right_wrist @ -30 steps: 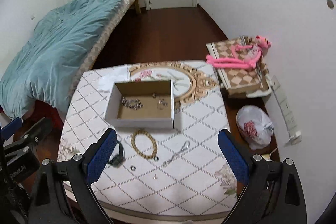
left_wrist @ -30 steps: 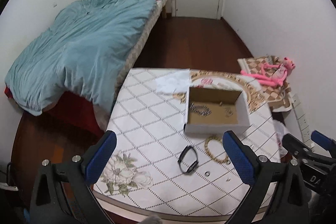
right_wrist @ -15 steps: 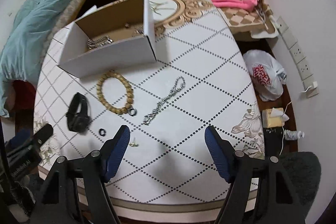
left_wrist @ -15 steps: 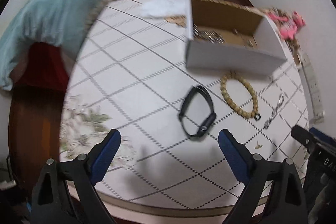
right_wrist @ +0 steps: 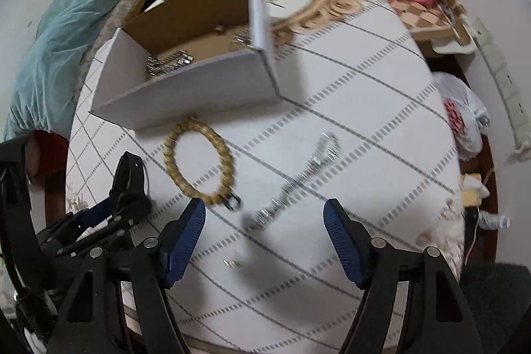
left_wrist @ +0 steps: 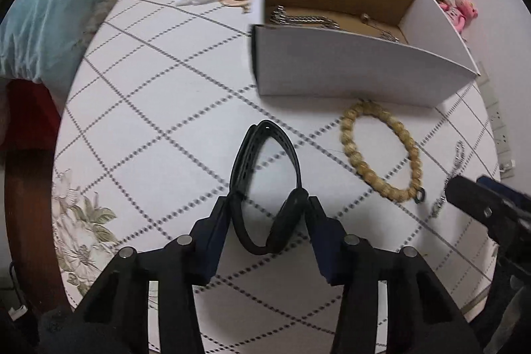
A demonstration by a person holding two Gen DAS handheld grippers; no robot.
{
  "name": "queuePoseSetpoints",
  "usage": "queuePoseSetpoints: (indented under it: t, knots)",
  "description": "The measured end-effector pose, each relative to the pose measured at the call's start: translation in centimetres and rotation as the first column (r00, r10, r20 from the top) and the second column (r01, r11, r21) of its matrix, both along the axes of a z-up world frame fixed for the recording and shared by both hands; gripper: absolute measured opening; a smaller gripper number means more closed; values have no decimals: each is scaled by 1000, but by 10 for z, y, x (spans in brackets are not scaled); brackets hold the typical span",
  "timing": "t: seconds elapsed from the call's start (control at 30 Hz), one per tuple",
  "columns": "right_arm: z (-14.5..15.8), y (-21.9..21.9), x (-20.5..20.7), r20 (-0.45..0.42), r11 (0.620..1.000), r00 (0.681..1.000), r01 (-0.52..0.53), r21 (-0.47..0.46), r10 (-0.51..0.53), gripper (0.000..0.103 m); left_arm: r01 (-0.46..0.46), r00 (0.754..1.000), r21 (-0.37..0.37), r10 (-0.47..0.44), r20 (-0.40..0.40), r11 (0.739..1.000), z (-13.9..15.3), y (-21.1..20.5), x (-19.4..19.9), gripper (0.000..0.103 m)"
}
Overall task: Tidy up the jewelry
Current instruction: 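Grasp the black watch band with left tool while right tool grasps bead bracelet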
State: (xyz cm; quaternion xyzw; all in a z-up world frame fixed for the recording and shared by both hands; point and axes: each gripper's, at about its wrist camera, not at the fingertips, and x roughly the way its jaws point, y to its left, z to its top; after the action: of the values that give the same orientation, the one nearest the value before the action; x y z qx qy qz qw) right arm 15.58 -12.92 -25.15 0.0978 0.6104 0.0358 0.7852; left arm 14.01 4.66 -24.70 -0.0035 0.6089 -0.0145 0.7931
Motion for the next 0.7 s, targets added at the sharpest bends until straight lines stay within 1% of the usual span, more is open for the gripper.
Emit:
queuePoseSetpoints:
  t: [0.1, 0.13, 0.17, 0.2, 0.23, 0.27, 0.33, 0.37, 0.43, 0.6, 0.7]
  knots:
    - [-5, 19, 15, 9, 999, 999, -32, -38, 32, 75, -35, 999, 18, 35, 7, 999, 1, 11, -2, 42]
    - [-8, 25, 20, 6, 997, 999, -40, -64, 41, 72, -45, 999, 20, 45, 7, 999, 0, 13, -3, 42]
    - [-12, 31, 24, -1, 995, 999, -51, -89, 51, 63, -59, 998, 20, 59, 7, 998, 0, 18, -4, 42]
    - [-15, 35, 27, -7, 993, 998, -58, -98, 58, 58, -67, 998, 22, 66, 8, 998, 1, 20, -5, 42]
    - [-21, 40, 30, -24, 991, 998, -66, -116, 64, 49, -73, 997, 24, 73, 9, 997, 1, 22, -6, 42]
    - [-23, 45, 31, -19, 985, 997, -74, -154, 72, 44, -78, 997, 25, 78, 10, 997, 0, 22, -6, 42]
    - [-24, 51, 32, -15, 979, 996, -89, -186, 88, 31, -83, 997, 26, 83, 12, 996, 2, 22, -8, 42]
    - [-25, 54, 32, -9, 973, 996, -87, -212, 87, 23, -85, 996, 25, 85, 12, 996, 2, 23, -8, 42]
    - [-26, 55, 31, -3, 972, 996, -85, -219, 87, 10, -85, 996, 25, 85, 14, 996, 4, 22, -9, 42]
    - [-27, 49, 24, -4, 982, 998, -59, -177, 59, 9, -79, 996, 19, 79, 37, 997, 17, 19, -14, 42]
    - [-20, 41, 15, 12, 987, 999, -42, -156, 44, 9, -74, 996, 9, 73, 57, 997, 29, 12, -22, 42]
